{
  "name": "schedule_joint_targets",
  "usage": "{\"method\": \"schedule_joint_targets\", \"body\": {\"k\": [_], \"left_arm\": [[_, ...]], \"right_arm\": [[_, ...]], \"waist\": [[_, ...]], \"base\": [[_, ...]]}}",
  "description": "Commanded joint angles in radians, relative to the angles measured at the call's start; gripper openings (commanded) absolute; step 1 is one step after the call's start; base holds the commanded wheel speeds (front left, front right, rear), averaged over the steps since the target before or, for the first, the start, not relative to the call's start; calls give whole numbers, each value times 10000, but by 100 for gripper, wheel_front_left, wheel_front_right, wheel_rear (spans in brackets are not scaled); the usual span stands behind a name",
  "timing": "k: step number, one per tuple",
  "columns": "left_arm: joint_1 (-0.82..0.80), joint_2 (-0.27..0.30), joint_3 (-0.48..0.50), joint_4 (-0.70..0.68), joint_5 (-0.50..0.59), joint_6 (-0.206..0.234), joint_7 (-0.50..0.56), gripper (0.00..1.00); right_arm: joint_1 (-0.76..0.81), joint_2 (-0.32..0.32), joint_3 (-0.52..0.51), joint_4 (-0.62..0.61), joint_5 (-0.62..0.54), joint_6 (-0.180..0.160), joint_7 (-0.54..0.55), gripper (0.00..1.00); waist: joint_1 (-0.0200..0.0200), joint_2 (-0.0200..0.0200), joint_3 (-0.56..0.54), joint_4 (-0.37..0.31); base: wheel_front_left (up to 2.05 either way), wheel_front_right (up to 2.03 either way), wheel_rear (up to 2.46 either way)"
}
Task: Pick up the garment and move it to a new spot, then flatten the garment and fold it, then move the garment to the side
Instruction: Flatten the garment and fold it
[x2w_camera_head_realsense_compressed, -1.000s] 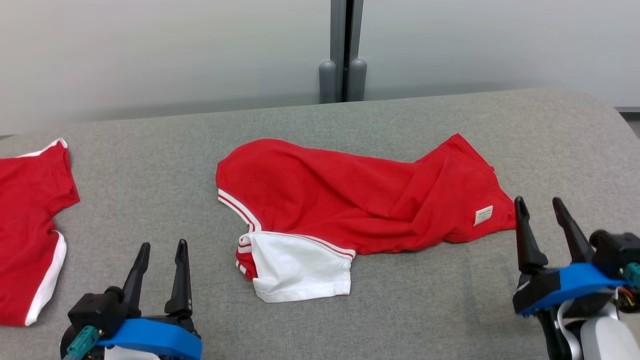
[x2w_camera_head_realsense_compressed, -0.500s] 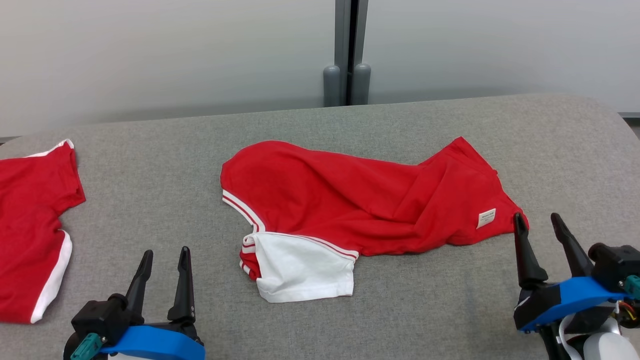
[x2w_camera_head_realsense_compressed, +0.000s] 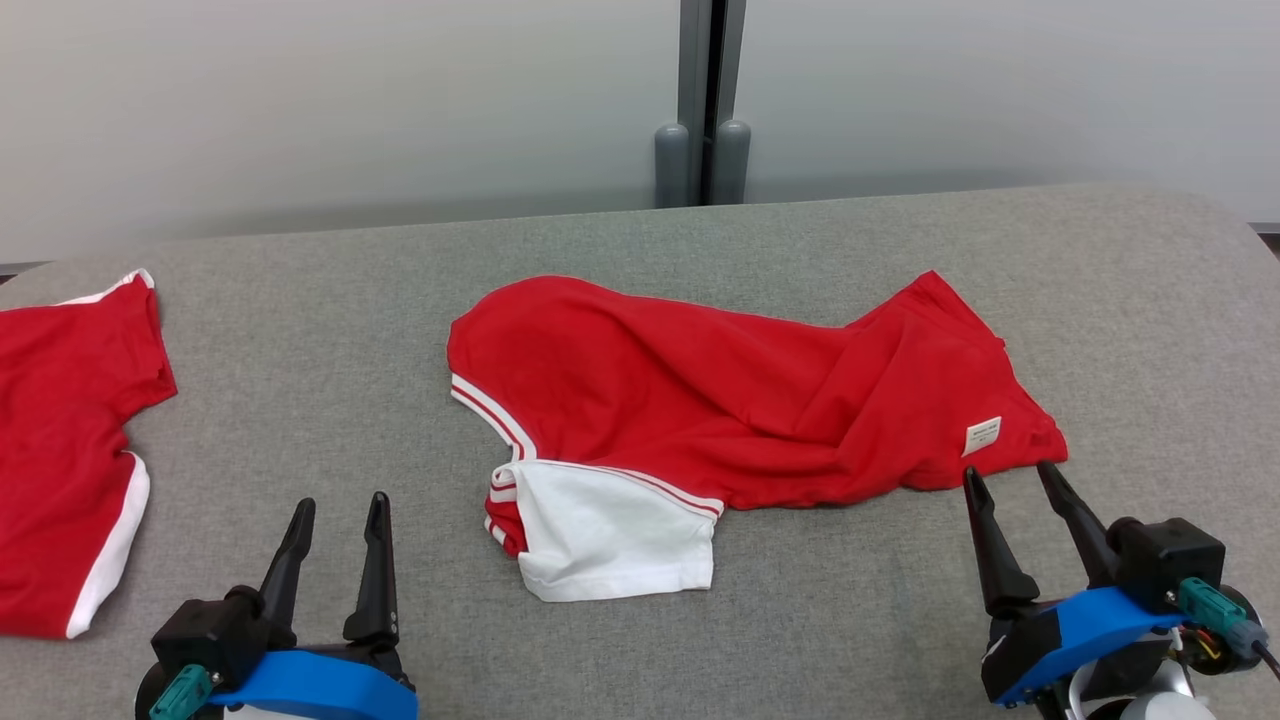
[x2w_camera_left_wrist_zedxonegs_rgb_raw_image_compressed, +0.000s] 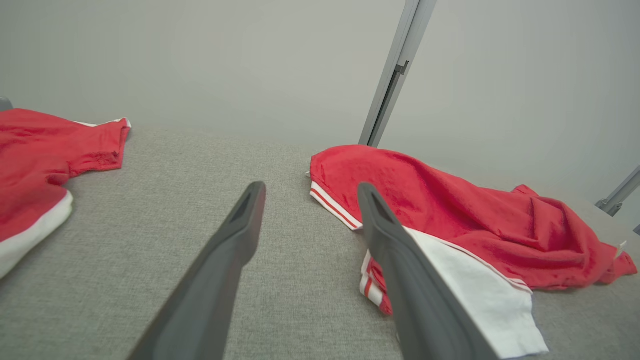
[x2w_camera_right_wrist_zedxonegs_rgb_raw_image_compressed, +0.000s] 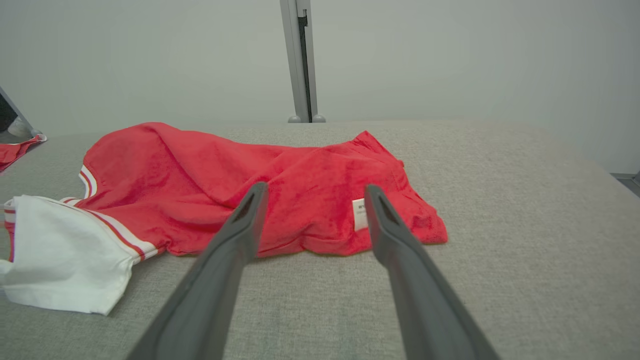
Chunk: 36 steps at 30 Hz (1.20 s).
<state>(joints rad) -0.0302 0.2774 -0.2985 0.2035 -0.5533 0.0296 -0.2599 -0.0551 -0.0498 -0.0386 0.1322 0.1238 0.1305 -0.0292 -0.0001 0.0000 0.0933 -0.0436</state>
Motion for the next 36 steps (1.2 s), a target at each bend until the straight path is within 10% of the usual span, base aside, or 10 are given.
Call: {"method": "schedule_joint_targets", "body": {"k": [1,9,25,36], "left_arm": [[-138,-11,12,-7,-22,29,-31,100],[-201,73,-234,-41,129,25,114,100],[-750,-400,-2128,1113,-131,-1338,1421,100],[-1291,-493,-2192,2198,-248,-1040,1772,100]], "right_arm": [[78,-15,0,-26,85,6,-80,100],[-72,-15,-163,-77,130,6,24,100],[-457,-13,-210,95,287,6,-95,100],[-639,-14,-132,375,429,6,-261,100]], "waist": [[1,0,6,7],[1,0,123,-9],[1,0,675,-293],[1,0,865,-516]], "base": [[0,0,0],[0,0,0],[0,0,0],[0,0,0]]}}
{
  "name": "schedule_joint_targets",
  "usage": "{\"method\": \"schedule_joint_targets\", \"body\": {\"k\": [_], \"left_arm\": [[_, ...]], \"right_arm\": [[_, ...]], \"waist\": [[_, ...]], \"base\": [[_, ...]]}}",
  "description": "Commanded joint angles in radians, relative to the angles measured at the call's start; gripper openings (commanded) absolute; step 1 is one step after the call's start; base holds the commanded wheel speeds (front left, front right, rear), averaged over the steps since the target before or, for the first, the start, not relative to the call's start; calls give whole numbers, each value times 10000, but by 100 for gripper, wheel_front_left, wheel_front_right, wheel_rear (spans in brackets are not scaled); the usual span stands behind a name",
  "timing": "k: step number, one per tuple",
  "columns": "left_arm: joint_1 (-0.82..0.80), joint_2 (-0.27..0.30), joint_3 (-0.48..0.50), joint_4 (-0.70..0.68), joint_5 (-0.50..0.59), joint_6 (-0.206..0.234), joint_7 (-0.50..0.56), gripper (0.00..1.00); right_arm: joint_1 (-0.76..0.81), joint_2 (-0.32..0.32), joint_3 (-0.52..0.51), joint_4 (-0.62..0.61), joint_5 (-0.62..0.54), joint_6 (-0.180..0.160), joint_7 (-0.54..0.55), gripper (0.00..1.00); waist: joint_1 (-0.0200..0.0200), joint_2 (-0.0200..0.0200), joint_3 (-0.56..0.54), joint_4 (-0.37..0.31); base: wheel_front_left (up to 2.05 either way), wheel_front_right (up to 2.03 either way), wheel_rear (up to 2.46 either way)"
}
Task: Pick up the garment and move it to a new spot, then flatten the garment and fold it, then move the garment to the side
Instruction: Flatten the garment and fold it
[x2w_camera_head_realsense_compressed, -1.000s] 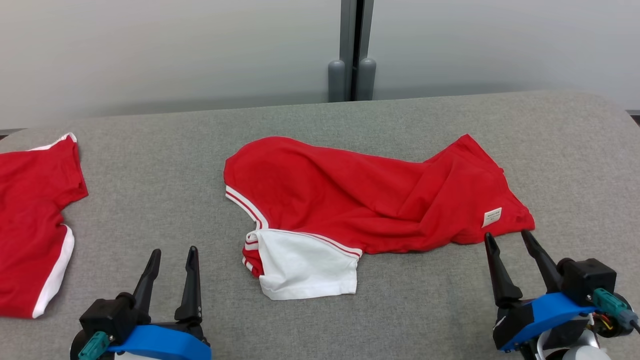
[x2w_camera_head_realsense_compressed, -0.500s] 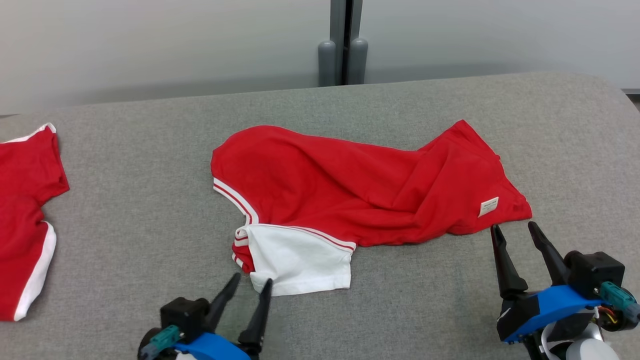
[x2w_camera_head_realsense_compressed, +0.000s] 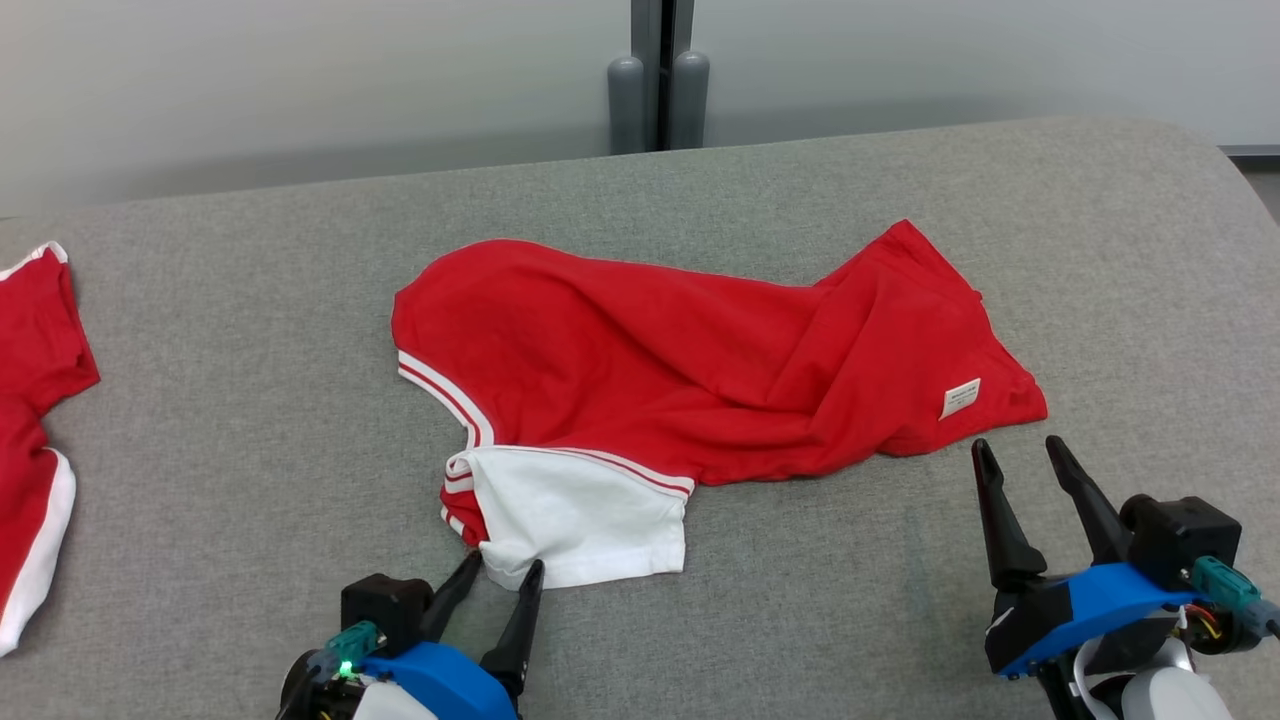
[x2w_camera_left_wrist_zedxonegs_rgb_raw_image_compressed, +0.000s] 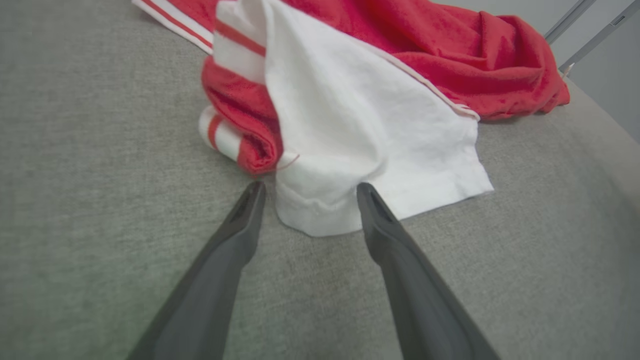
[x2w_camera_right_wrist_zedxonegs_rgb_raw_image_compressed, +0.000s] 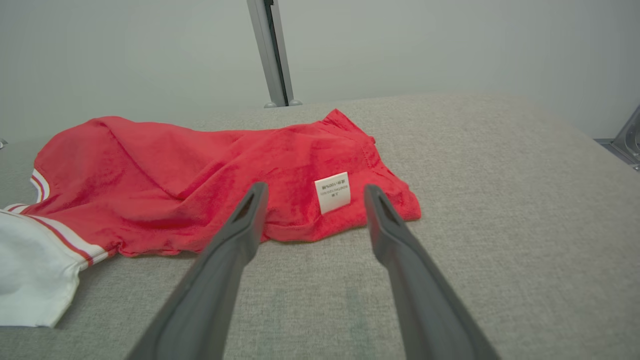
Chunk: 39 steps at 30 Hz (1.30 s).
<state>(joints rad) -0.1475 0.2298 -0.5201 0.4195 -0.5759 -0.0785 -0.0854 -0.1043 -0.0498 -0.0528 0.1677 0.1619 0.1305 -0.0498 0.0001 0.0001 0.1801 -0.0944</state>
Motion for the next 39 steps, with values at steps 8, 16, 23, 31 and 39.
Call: {"method": "schedule_joint_targets", "body": {"k": [8,16,23,31,39], "left_arm": [[-206,-24,-129,59,-7,-40,-105,0],[-149,237,-176,-697,80,65,-25,0],[-370,380,-249,-1248,155,129,201,0],[-609,473,-257,-1511,145,149,335,0],[-656,439,-73,-1752,83,265,-189,0]], "right_arm": [[-398,-14,-117,109,-22,6,101,100],[-2037,-10,-1677,890,-693,6,2073,100],[-3695,-232,-2811,2878,-1117,6,3942,100],[-4572,-415,-2594,4428,-1495,7,4121,100],[-4642,-716,-2048,4420,-1569,6,2952,0]], "waist": [[-1,-1,96,-32],[-1,-1,586,182],[-1,-1,1191,502],[-1,-1,1633,639],[-1,-1,1377,532]], "base": [[0,0,0],[0,0,0],[0,0,0],[0,0,0],[0,0,0]]}}
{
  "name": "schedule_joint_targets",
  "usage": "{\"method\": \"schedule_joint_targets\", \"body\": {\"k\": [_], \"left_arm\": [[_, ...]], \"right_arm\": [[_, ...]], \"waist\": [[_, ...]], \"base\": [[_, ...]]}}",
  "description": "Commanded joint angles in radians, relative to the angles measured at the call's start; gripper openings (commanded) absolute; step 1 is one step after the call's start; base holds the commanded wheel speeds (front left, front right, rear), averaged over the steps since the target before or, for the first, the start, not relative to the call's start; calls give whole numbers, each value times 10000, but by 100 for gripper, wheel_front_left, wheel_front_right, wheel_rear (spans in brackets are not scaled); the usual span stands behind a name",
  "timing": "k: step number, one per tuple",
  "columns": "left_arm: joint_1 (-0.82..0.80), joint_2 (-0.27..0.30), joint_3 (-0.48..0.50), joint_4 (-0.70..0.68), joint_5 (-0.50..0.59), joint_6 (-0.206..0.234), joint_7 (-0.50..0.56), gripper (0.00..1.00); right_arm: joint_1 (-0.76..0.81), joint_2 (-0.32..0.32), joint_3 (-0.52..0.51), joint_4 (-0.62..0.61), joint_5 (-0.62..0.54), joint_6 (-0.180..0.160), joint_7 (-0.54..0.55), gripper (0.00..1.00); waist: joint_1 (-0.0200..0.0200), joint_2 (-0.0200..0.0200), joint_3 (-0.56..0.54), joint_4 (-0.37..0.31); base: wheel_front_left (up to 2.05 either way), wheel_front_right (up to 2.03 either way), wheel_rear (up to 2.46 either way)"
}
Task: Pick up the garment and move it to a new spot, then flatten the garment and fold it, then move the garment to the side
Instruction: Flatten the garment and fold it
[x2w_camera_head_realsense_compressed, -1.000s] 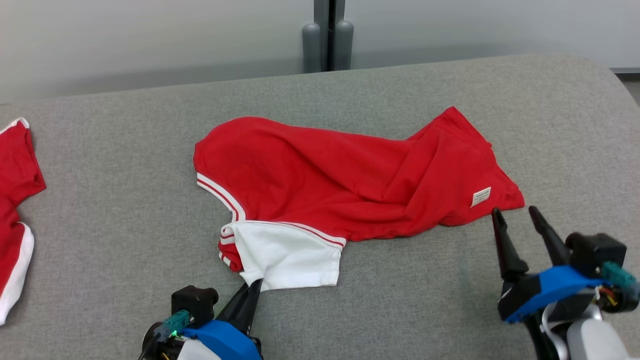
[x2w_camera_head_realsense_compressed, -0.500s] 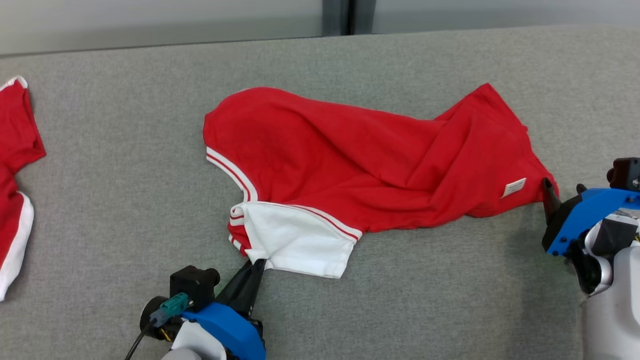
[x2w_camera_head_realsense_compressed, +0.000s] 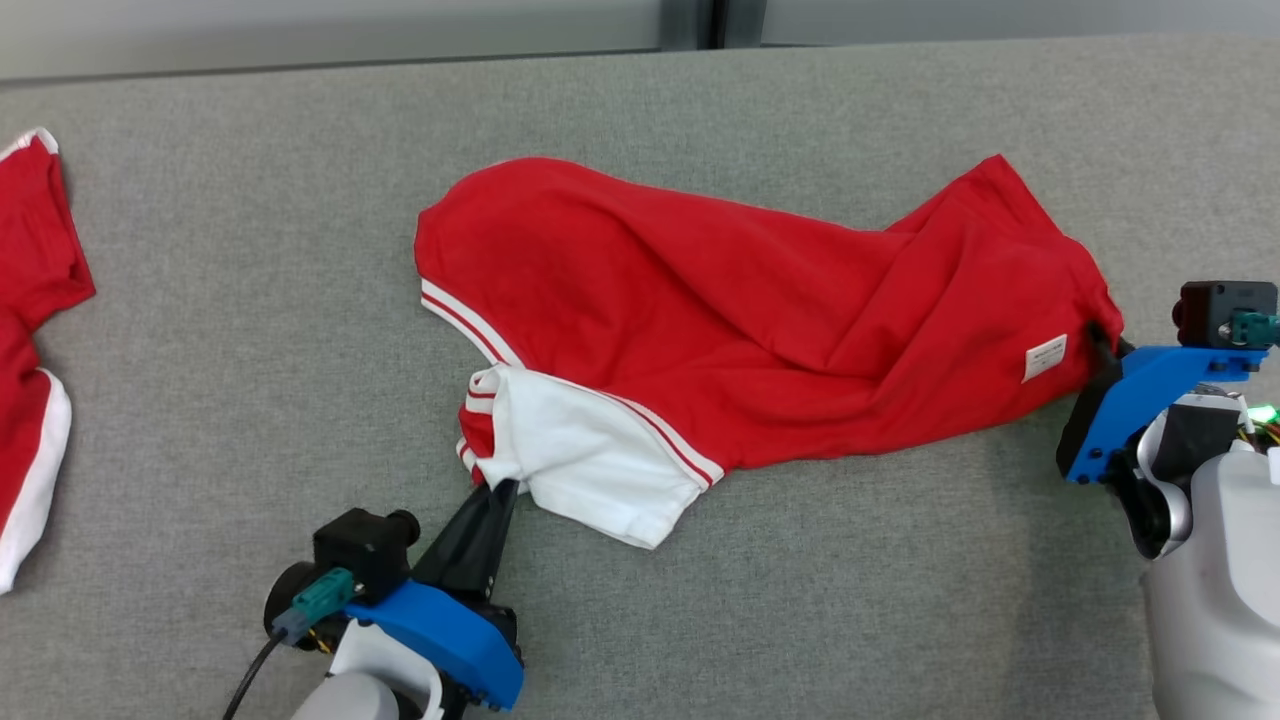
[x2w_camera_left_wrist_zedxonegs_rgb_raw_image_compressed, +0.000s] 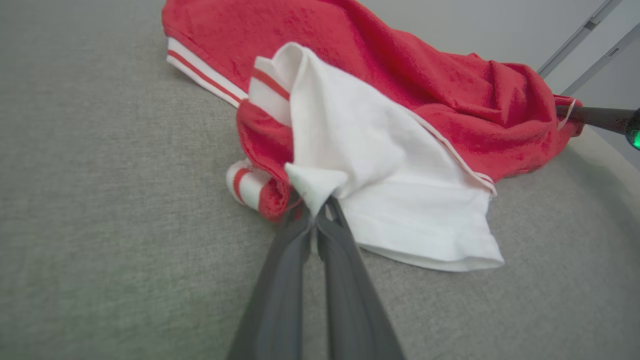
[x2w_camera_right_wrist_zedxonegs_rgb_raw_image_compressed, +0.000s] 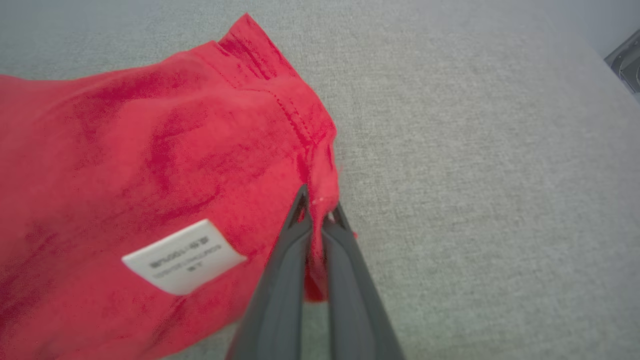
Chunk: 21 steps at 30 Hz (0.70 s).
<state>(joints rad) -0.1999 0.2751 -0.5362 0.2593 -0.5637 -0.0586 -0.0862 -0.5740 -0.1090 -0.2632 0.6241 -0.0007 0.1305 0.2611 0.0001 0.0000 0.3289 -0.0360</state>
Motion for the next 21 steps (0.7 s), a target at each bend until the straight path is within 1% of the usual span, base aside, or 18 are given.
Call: {"method": "schedule_joint_targets", "body": {"k": [1,3,5,7,9,13,16,17,18,21], "left_arm": [[-127,-35,183,-274,-75,89,-328,0],[-130,-25,295,-425,-93,118,-492,0],[-165,5,674,-1158,-362,75,-931,0],[-229,69,967,-1815,-655,-5,-1053,0],[-328,267,1269,-2501,-899,-45,-1033,0],[-644,761,1819,-3971,-1245,47,-556,0],[-1103,1141,2176,-4890,-1565,53,6,0],[-1275,1350,2275,-5134,-1589,95,260,0],[-1275,1350,2275,-5134,-1589,95,260,0],[-1851,1817,2602,-5794,-1736,206,945,0]], "right_arm": [[107,-140,102,-246,105,6,-261,0],[179,-142,151,-383,193,6,-339,0],[463,-107,316,-1030,583,6,-441,0],[688,-62,461,-1683,915,6,-302,0],[960,-8,607,-2497,1349,6,-47,0],[1486,80,833,-4494,2235,6,615,0],[1737,134,884,-6061,2643,6,1114,0],[1759,161,895,-6557,2697,6,1274,0],[1759,161,895,-6557,2697,6,1274,0],[1684,179,965,-7838,2766,6,1732,0]], "waist": [[-1,0,-195,-71],[-1,0,-270,-89],[-1,0,-570,-147],[-1,0,-786,-195],[-1,0,-1005,-244],[-1,0,-1395,-353],[-1,0,-1577,-380],[-1,0,-1631,-394],[-1,0,-1631,-394],[-1,0,-1750,-457]], "base": [[0,0,0],[0,0,0],[0,0,0],[0,0,0],[0,0,0],[0,0,0],[0,0,0],[0,0,0],[0,0,0],[0,0,0]]}}
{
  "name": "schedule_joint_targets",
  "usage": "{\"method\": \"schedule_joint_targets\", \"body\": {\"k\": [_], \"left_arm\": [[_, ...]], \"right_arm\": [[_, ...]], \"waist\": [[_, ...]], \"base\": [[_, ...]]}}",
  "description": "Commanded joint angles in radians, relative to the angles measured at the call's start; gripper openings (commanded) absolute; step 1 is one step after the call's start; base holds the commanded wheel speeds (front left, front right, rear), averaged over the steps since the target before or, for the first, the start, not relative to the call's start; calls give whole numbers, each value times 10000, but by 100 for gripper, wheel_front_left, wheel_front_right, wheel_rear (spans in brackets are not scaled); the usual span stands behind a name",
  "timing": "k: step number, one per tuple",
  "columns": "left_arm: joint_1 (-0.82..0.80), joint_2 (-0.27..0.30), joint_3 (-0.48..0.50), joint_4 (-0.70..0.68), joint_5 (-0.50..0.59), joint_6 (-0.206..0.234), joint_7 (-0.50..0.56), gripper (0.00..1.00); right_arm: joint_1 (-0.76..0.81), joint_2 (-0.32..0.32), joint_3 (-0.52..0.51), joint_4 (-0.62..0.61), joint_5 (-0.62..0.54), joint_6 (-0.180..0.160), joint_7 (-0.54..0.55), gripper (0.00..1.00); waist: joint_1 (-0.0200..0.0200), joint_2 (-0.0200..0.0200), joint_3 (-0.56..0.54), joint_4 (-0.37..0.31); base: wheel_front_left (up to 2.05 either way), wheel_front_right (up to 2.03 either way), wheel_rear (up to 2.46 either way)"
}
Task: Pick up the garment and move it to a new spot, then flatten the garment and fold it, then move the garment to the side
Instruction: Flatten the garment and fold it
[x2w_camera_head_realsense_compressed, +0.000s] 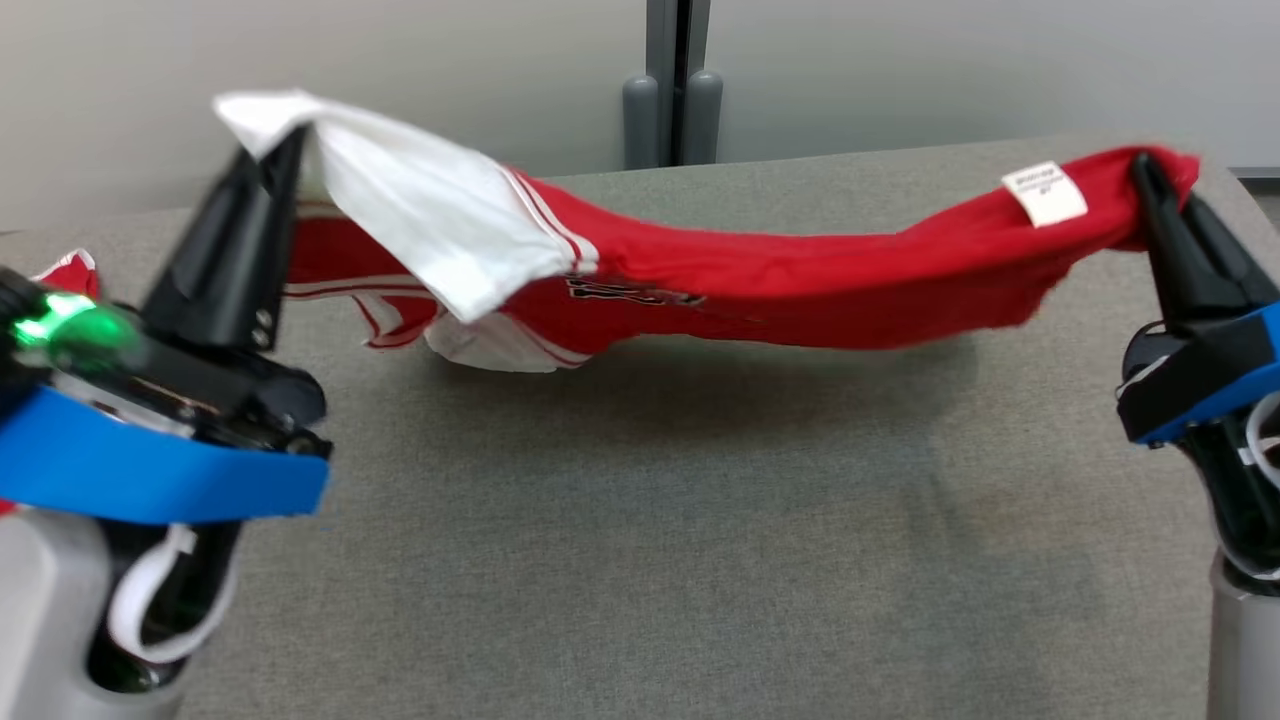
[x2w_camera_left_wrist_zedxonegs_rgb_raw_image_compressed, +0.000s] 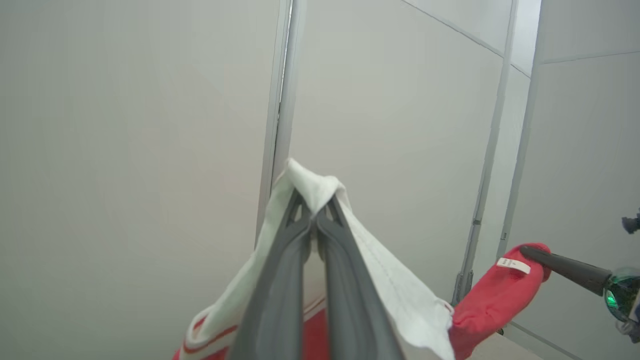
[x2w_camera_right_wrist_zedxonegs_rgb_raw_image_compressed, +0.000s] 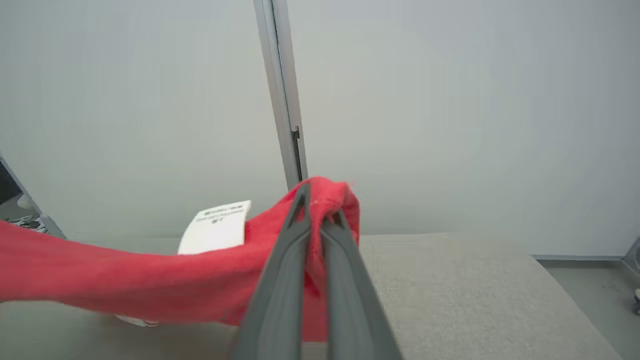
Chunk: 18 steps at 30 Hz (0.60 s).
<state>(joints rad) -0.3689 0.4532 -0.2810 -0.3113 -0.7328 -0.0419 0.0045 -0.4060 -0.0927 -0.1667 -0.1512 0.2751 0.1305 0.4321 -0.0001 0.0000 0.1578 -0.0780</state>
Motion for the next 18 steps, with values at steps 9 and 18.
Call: {"method": "schedule_joint_targets", "body": {"k": [9,18], "left_arm": [[-2117,848,632,-446,-526,554,2015,0],[-5735,1225,642,1931,448,314,2190,0]], "right_arm": [[-1476,-167,116,-1334,266,6,1107,0],[-5519,-59,607,1954,337,6,-210,0]], "waist": [[1,0,677,-112],[1,0,3275,-290]], "base": [[0,0,0],[0,0,0]]}}
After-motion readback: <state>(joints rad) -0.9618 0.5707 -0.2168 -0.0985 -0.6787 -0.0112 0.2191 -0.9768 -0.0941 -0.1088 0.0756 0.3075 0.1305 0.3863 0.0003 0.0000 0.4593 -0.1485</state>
